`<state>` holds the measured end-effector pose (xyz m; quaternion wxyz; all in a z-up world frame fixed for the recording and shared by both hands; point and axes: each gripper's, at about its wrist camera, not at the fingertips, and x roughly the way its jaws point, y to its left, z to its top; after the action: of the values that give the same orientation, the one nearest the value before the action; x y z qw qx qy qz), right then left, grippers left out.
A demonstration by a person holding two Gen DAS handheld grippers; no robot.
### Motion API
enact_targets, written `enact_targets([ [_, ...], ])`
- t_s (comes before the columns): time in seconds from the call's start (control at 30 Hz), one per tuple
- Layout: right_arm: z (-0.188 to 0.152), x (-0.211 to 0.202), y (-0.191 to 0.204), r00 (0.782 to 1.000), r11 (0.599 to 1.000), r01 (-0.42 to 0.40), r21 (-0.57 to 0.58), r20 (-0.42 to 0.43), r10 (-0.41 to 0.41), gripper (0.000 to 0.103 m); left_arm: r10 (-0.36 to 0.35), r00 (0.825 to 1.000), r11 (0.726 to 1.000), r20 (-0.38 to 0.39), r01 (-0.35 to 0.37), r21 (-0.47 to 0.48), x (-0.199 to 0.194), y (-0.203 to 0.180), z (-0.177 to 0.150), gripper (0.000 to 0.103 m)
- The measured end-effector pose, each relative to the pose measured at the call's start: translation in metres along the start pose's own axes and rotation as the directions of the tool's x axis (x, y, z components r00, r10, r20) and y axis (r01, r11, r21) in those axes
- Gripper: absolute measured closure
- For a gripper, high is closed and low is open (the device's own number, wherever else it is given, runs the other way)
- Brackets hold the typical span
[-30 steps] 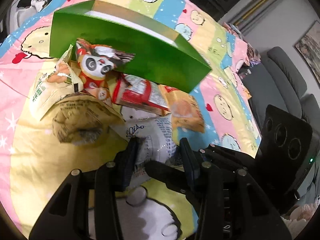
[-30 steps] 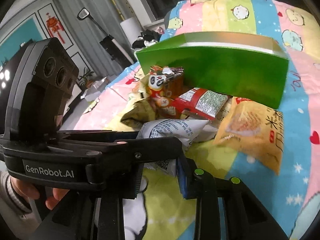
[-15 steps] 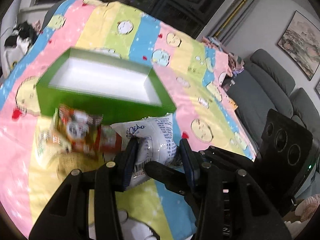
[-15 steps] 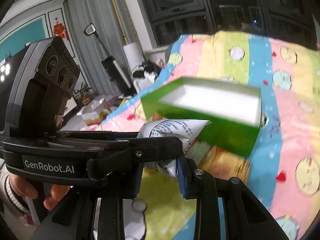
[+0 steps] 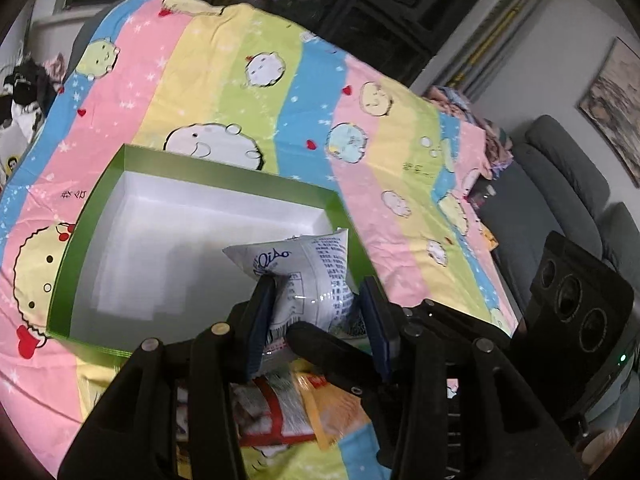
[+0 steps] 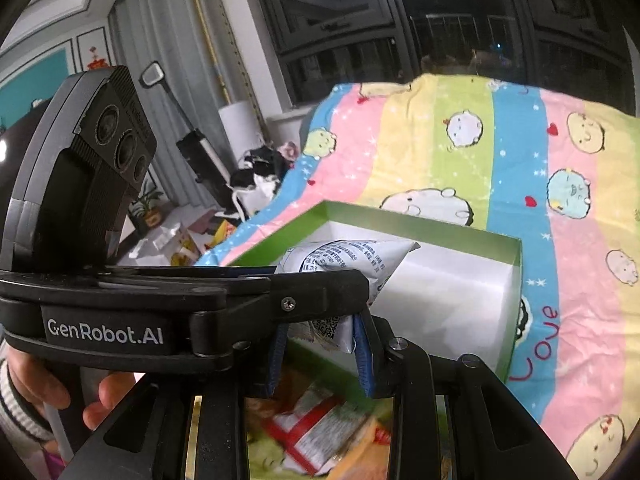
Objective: Organize snacks
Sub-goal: 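Carry the white bag into the green box and open the right gripper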
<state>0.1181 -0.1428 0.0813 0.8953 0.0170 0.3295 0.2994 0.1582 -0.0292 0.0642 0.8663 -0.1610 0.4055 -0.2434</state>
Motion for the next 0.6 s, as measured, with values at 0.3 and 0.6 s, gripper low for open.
enact_targets([
  [0.3,0.0,0.029,-0.024,0.997,0.997,0.062,0.054,-0.058,-0.059,0.056,0.062,0.997,0.996,-0.044,-0.065,-0.061,0.027,0.019,0.007,0.022],
  [0.6,-0.011,-0.015,-0.038,0.997,0.989,0.082,0.121,0.004,-0.083,0.046,0.092,0.994,0.996,0.051,-0.091,-0.024,-0.016,0.016,0.011,0.01],
])
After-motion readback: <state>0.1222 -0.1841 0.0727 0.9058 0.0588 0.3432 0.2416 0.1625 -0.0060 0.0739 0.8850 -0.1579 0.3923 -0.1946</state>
